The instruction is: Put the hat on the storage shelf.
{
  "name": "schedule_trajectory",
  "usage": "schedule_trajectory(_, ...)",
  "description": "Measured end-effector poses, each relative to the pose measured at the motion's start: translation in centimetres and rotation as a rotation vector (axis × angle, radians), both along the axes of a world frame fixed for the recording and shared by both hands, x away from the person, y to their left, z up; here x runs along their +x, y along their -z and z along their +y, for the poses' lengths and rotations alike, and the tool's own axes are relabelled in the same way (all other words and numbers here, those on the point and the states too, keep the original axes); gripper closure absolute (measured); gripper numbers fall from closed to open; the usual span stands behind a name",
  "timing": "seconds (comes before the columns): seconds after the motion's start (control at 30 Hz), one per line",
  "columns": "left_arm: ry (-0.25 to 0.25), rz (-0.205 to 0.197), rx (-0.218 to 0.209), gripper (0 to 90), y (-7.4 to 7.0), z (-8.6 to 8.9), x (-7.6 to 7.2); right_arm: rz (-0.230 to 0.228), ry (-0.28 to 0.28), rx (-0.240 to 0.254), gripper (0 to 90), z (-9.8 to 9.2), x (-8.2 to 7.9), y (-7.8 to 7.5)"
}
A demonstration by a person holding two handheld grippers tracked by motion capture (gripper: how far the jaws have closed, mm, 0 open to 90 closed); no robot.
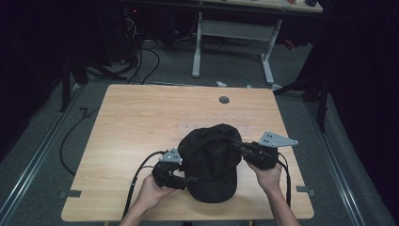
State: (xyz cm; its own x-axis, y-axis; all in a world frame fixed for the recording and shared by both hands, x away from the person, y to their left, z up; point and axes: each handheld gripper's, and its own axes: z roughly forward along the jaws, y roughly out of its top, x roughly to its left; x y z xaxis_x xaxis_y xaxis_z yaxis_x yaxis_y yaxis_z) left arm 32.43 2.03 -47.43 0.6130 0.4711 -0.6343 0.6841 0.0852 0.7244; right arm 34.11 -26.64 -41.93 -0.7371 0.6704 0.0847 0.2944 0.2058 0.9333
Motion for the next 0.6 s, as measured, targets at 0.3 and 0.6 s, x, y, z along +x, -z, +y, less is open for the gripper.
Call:
schedule_trajectory(0.3,0.019,0.004,-0.038,56.5,-0.7,0.7,-0.3,-0.015,0.014,-0.004,83.4,0.3,0.1,-0.4)
schedule_trajectory(0.6,0.053,0.024,-0.107,72.6,-1.3,1.4,-0.6,-0.052,0.013,-0.006,78.8,0.9,0.5,-1.2)
